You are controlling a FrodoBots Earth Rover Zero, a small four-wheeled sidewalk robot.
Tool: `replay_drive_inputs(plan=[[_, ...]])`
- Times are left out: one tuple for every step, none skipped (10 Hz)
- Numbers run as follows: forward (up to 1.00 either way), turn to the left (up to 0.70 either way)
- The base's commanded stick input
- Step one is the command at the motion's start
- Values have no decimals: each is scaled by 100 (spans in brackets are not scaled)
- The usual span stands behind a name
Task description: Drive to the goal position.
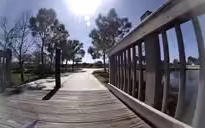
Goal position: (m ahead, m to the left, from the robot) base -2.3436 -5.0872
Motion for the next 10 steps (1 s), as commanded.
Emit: replay_drive_inputs(plan=[[0,85],[0,71],[0,50],[0,29],[0,7],[0,0],[0,0],[0,0],[0,0],[0,0]])
